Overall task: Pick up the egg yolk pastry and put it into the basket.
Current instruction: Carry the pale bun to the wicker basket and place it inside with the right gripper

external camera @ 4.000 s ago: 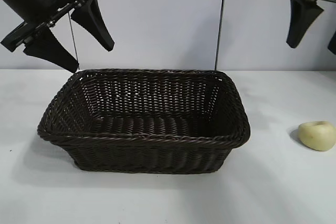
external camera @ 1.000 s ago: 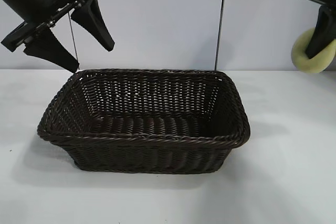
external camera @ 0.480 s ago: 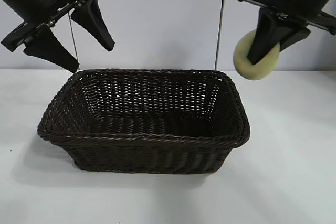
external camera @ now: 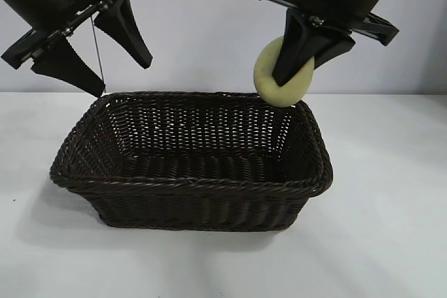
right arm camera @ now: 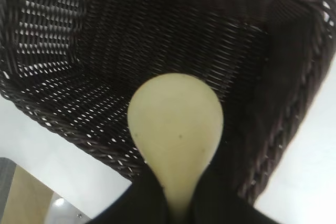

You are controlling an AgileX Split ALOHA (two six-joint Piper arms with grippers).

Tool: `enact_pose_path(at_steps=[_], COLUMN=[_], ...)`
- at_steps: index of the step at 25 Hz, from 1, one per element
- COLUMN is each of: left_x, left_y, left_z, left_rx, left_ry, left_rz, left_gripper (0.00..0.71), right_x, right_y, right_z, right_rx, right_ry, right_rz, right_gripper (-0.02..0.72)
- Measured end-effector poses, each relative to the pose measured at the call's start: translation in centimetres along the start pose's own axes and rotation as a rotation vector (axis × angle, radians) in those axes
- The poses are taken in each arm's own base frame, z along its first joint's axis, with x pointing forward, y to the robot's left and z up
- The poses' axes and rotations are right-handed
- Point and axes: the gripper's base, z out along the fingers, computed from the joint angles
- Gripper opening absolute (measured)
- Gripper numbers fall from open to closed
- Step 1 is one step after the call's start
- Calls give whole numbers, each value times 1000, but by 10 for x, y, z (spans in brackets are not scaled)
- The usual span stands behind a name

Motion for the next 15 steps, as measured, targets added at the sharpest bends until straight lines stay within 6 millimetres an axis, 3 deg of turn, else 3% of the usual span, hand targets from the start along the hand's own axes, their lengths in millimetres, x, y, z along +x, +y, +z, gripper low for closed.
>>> enact_pose_path(at_steps=[10,15], left_x=[0,0], left_y=[0,0], left_z=[0,0], left_rx=[0,0], left_ry=[0,0], left_rz=[0,0], left_gripper=[508,508], right_x=[1,1], right_y=[-17,-21], right_z=[71,83], right_rx=[-65,-65], right_ry=[84,95], right_rz=[114,131], right_gripper=[24,24])
